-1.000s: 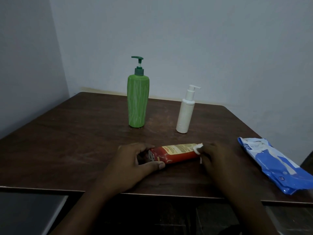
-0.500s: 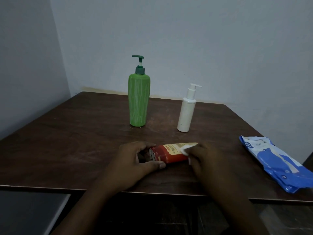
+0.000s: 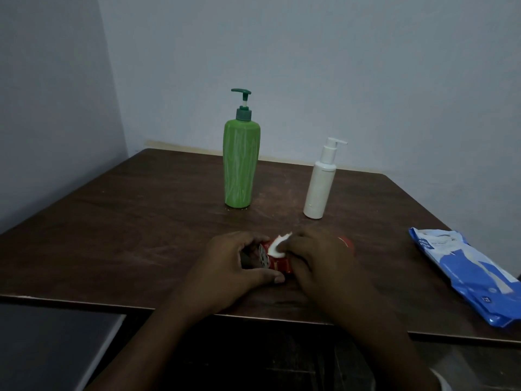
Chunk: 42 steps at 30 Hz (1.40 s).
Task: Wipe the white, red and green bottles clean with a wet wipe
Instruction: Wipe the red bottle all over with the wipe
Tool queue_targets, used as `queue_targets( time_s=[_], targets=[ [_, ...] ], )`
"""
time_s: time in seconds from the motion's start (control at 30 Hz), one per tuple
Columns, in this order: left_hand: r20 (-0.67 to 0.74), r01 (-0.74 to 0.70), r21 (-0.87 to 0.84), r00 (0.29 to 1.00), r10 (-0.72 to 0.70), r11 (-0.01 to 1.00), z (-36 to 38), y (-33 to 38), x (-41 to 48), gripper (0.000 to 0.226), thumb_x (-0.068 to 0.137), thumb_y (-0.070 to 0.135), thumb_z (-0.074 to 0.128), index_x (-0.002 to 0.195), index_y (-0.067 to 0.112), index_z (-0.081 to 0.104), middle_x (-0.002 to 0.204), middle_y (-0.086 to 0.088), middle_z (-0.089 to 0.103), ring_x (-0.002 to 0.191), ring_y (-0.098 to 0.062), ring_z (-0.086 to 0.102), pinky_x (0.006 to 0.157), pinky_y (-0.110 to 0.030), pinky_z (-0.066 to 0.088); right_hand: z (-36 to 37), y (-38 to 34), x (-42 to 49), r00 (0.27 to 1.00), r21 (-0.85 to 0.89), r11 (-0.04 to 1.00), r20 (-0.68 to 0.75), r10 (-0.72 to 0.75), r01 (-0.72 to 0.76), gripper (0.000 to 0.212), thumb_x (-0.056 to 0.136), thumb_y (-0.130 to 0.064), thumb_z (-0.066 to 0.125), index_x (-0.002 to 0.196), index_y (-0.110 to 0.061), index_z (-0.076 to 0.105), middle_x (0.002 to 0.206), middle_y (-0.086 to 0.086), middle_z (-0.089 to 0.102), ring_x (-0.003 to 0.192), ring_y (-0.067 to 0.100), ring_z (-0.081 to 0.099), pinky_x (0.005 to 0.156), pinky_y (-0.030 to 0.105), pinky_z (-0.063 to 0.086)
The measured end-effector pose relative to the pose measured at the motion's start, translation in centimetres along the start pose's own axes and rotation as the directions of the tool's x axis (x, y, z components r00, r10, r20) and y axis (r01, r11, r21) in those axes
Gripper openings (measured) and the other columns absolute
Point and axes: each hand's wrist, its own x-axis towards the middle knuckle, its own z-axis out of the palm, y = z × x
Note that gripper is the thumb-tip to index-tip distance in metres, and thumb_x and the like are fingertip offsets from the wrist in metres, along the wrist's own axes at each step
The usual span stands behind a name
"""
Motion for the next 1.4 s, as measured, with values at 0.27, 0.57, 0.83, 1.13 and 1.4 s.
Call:
queue_targets(
  time_s=[0.27,0.57,0.83,1.13,1.4],
  targets=[
    [-0.029,0.079,-0.159,0.996,-0.085,0.984,-0.1,-0.5,0.4,0.055,0.05,0.022,0.104,0.097,0.024,0.077,0.091,0.011,0.079,0.083,-0.007,0.076,0.078,-0.031,0.063,-0.6,-1.0,2.7,0.991,-0.059,0.994,0.107,-0.086,0.092,0.025,0.088,-0.015,0.058,0.11,-0.02,0.071,0.105,0.004,0.067,0.095,0.017,0.06,0.081,0.023,0.044],
    [-0.007,0.053,-0.113,0.999,-0.054,0.992,-0.2,-0.1,0.3,0.049,0.063,0.03,0.098,0.106,0.023,0.076,0.091,0.01,0.078,0.083,-0.006,0.075,0.078,-0.036,0.064,1.6,-1.2,-2.9,0.999,-0.007,0.999,0.02,-0.038,0.038,0.033,0.086,-0.029,0.041,0.109,-0.029,0.065,0.094,-0.01,0.061,0.083,0.006,0.054,0.069,0.015,0.043],
    [-0.063,0.023,-0.065,0.998,-0.027,0.998,-0.4,0.1,0.0,0.052,0.049,0.023,0.102,0.09,0.028,0.069,0.091,0.015,0.075,0.082,-0.005,0.072,0.076,-0.035,0.061,1.2,-1.3,2.2,0.998,-0.08,0.995,0.023,-0.056,0.058,0.033,0.064,-0.025,0.062,0.092,-0.009,0.073,0.084,0.007,0.065,0.077,0.025,0.06,0.066,0.038,0.051],
    [-0.032,-0.01,0.022,0.999,0.01,1.0,-0.6,-0.2,-0.1,0.06,0.054,0.033,0.101,0.104,0.035,0.067,0.105,0.019,0.068,0.098,0.006,0.064,0.081,-0.017,0.055,-0.7,4.1,2.5,0.948,-0.214,0.934,0.078,0.307,-0.285,0.027,0.091,-0.027,0.059,0.117,-0.023,0.062,0.119,-0.001,0.062,0.107,0.012,0.057,0.093,0.023,0.041],
    [-0.051,-0.065,0.031,0.996,0.067,0.997,-0.5,0.1,-0.2,0.054,0.053,0.025,0.101,0.091,0.037,0.065,0.099,0.024,0.07,0.093,0.005,0.065,0.074,-0.009,0.048,1.6,0.0,1.1,0.998,-0.094,0.995,-0.042,-0.047,0.043,0.029,0.073,-0.012,0.07,0.101,-0.019,0.072,0.102,0.001,0.071,0.095,0.018,0.065,0.084,0.028,0.044]
  ],
)
